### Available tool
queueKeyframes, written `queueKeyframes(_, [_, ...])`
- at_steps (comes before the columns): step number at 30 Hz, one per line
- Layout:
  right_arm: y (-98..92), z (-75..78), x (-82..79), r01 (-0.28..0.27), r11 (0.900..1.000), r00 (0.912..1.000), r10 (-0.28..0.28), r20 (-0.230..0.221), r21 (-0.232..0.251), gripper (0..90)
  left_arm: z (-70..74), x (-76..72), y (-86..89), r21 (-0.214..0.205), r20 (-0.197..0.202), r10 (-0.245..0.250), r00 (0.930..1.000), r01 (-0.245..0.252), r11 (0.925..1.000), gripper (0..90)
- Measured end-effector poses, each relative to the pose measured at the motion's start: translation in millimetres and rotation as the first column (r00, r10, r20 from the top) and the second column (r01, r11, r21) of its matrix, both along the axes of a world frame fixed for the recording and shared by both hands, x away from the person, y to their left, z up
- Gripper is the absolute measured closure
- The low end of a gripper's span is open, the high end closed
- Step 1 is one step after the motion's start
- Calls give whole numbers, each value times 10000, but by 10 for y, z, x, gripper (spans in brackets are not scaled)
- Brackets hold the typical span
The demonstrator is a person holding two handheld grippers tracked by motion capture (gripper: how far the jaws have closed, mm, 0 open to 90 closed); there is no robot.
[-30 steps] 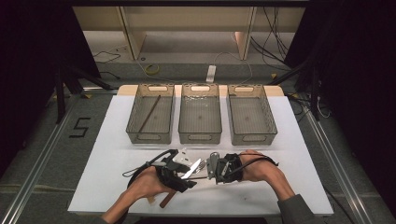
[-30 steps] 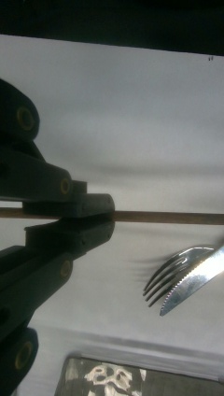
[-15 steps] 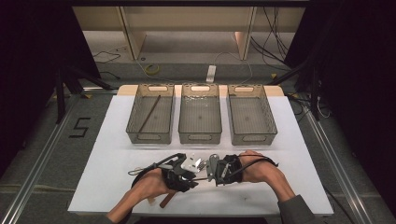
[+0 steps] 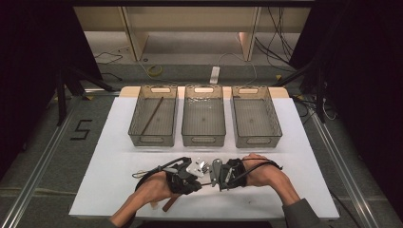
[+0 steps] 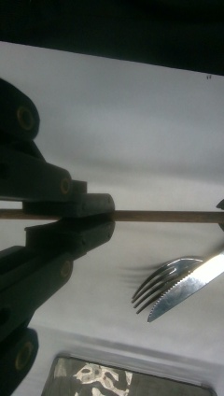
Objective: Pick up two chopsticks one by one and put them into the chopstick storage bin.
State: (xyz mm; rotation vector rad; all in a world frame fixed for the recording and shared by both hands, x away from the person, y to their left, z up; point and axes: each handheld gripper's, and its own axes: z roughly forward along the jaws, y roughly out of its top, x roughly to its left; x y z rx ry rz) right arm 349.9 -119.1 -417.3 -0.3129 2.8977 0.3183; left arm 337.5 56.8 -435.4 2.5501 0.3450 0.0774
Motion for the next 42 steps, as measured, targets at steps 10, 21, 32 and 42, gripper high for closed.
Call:
queueKeyframes(10, [-114,105,6,1021,9896,9945,-990,-350,1011,638,44,18,94,-299,348,497,9982,-487,9984,855])
queueKeyframes(21, [-474,182,33,3541,8344,9349,-3268,-1383,4222,393,147,141,353,-944,465,1908,9805,-1859,9780,855])
queueKeyframes(32, [-882,90,-5,5688,5443,8088,-5064,-2991,6166,331,202,233,546,-1772,325,2969,9544,-2868,9415,855])
queueKeyframes(42, [-1054,0,-140,6234,4649,7553,-5659,-3306,6287,299,251,280,657,-2083,478,3606,9315,-3438,9156,855])
